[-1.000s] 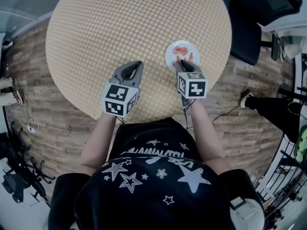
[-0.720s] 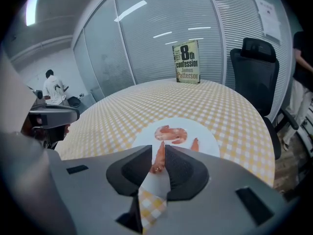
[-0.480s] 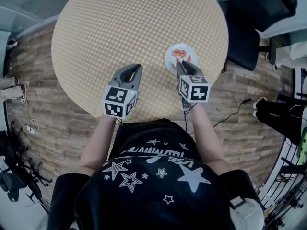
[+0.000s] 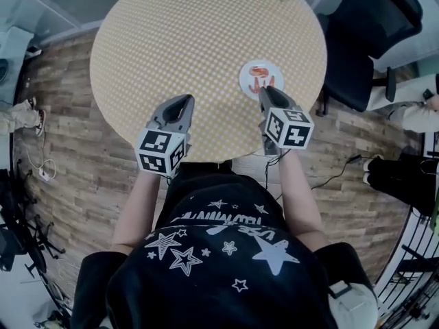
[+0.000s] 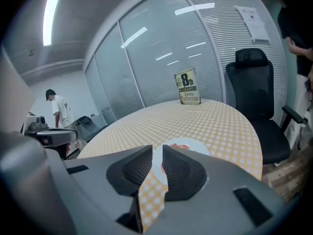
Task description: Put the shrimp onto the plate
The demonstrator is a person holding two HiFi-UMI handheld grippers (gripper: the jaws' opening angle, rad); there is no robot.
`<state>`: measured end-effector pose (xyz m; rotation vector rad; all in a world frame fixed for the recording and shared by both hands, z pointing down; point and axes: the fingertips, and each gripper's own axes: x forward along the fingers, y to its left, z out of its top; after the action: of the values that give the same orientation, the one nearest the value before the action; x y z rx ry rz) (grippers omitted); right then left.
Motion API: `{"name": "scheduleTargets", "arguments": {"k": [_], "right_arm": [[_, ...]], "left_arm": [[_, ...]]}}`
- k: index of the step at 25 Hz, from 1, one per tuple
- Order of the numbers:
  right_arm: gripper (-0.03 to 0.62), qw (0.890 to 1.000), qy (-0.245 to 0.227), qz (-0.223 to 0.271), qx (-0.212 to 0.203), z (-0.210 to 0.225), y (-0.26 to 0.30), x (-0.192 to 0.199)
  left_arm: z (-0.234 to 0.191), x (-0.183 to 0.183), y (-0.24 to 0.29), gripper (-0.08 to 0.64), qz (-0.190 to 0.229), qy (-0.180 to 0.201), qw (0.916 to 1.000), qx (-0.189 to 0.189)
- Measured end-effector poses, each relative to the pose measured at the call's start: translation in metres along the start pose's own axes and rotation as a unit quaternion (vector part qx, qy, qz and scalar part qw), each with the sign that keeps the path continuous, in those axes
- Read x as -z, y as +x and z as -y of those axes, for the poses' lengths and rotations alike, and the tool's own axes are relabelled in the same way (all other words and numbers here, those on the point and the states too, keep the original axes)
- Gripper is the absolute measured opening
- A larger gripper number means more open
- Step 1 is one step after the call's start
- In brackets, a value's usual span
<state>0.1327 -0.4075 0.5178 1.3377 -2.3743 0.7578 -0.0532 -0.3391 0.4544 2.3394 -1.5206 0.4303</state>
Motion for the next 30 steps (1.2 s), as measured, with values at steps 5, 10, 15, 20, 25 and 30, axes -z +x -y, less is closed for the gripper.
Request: {"name": "scheduleTargets", "arguments": {"k": [5, 10, 15, 20, 25, 30], "right_arm": [[0.072, 0.998, 0.007, 0.024, -0.050, -0.027, -0.012, -0.005], [0.066, 0.997, 0.008, 0.032, -0.067, -0.038, -0.019, -0.004], [0.066, 0.998, 0.009, 0.038, -0.052, -0.047, -0.025, -0.004], [0.066, 0.998, 0.014, 0.042, -0.041, -0.066, -0.041, 0.007], [0.066, 0.998, 0.025, 0.049, -0.030, -0.108, -0.054, 0.021], [0.066, 0.998, 0.017, 0.060, -0.017, -0.150, -0.076, 0.032]], "left_arm": [[-0.003, -0.021, -0.032, 0.011, 0.031, -0.009, 0.9993, -0.020], [-0.001, -0.025, -0.044, 0.011, 0.040, -0.010, 0.9990, -0.017], [-0.005, -0.019, -0.050, 0.011, 0.038, -0.017, 0.9991, 0.001], [-0.005, -0.015, -0.071, 0.011, 0.044, -0.011, 0.9987, 0.023], [-0.020, -0.001, -0.114, 0.011, 0.043, -0.021, 0.9981, 0.039], [-0.029, 0.007, -0.157, 0.011, 0.054, -0.017, 0.9968, 0.057]]}}
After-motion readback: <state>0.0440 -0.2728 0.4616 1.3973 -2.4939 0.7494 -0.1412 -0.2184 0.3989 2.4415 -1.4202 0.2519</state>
